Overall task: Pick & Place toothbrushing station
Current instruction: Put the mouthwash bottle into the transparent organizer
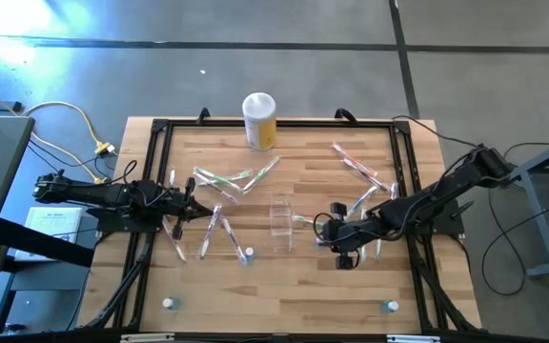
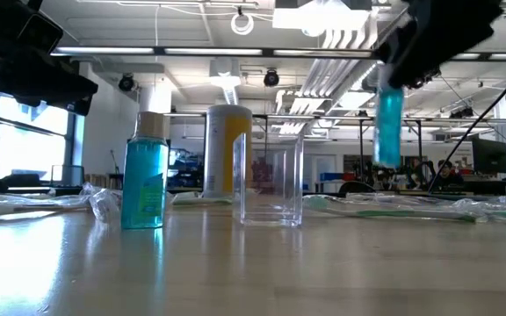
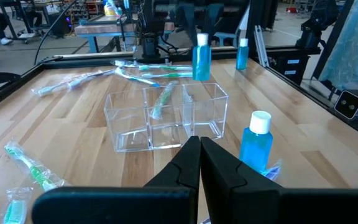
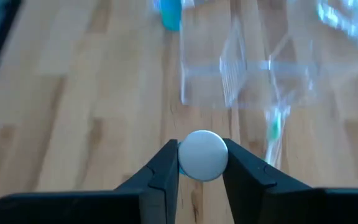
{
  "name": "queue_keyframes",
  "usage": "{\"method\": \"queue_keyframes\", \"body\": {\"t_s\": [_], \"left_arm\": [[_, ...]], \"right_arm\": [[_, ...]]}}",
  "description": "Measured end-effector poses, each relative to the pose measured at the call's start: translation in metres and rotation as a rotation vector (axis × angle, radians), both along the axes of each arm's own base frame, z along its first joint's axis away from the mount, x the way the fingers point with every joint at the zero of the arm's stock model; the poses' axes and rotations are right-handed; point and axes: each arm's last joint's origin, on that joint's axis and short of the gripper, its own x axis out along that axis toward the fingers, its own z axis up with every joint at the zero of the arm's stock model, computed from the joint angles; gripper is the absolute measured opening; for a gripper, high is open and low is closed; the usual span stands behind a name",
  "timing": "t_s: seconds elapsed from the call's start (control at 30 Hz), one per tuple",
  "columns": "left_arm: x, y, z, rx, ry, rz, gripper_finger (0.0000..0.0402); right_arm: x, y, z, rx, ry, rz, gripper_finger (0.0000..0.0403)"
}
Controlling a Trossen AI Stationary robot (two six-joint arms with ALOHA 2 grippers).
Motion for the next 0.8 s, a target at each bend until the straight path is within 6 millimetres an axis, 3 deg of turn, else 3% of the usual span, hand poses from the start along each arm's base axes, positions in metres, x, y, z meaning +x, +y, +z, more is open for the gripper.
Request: {"method": "queue_keyframes", "body": {"t_s": [0.3, 0.63, 0.8], "left_arm": [[0.000, 0.000, 0.000, 0.000, 0.000, -0.003, 0.0006], [0.000, 0.000, 0.000, 0.002, 0.000, -0.003, 0.0006], [0.000, 0.000, 0.000, 0.015, -0.002, -0.004, 0.0006]], "right_arm": [[0.019, -0.010, 0.039, -0.145, -0.136, 0.059, 0.0087], [0.042, -0.047, 0.043, -0.126, -0.219, 0.154, 0.0087], [0.054, -0.062, 0.034, -0.107, -0.216, 0.165, 0.0087]]}}
